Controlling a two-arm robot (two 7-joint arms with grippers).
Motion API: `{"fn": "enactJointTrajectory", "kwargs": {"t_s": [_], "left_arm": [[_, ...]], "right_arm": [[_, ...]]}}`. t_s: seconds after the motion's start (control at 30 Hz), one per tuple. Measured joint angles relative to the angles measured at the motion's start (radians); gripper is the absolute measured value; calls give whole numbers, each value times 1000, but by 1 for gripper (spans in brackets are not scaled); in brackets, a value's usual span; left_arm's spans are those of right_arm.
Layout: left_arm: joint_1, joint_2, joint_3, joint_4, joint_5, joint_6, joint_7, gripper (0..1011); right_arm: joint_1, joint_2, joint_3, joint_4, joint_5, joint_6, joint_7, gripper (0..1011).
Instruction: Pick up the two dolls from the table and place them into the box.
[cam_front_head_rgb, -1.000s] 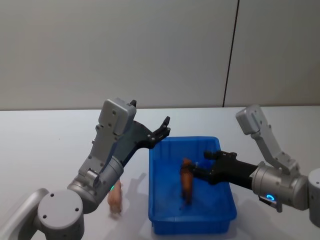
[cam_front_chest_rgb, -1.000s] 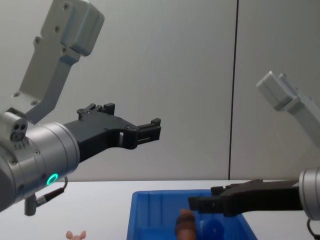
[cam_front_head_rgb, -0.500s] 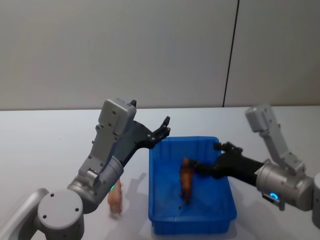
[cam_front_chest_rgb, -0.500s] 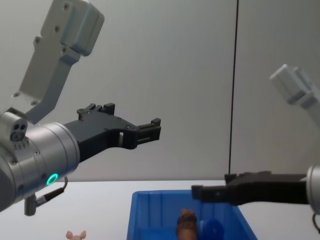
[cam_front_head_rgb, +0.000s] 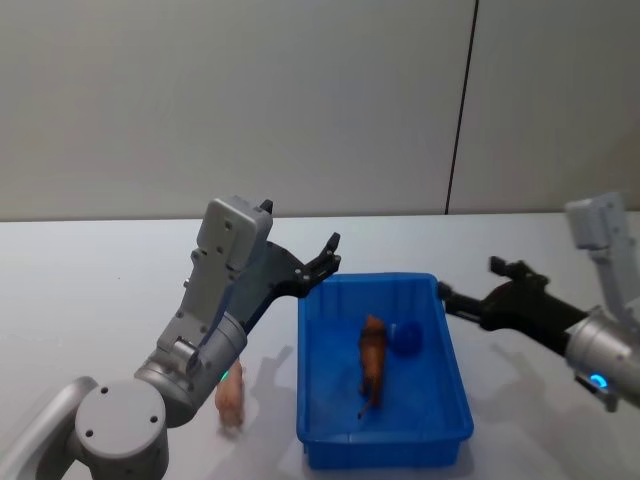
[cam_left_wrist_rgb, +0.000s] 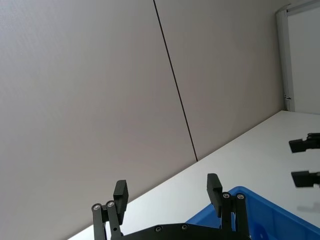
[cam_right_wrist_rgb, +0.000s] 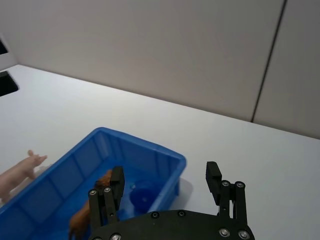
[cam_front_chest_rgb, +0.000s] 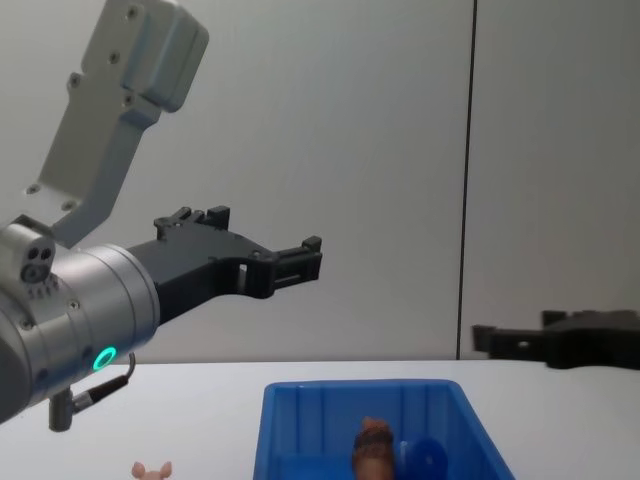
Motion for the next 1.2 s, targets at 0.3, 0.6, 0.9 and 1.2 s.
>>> {"fn": "enactJointTrajectory", "kwargs": {"t_s": [0.3, 0.6, 0.9, 1.2], "left_arm": [[0, 0, 0, 0, 0, 0, 0, 1001], [2, 1, -1, -1, 6, 4, 0, 1001], [15, 16, -6, -23, 23, 47, 11, 1001], [52, 38, -16, -53, -8, 110, 49, 1001]], "right_arm": [[-24, 38, 35, -13, 30, -14, -53, 1001], [-35, 58, 52, -19, 44, -19, -79, 1001], [-41, 66, 60, -21, 50, -22, -91, 1001], [-43, 71, 64, -22, 53, -23, -97, 1001]]}}
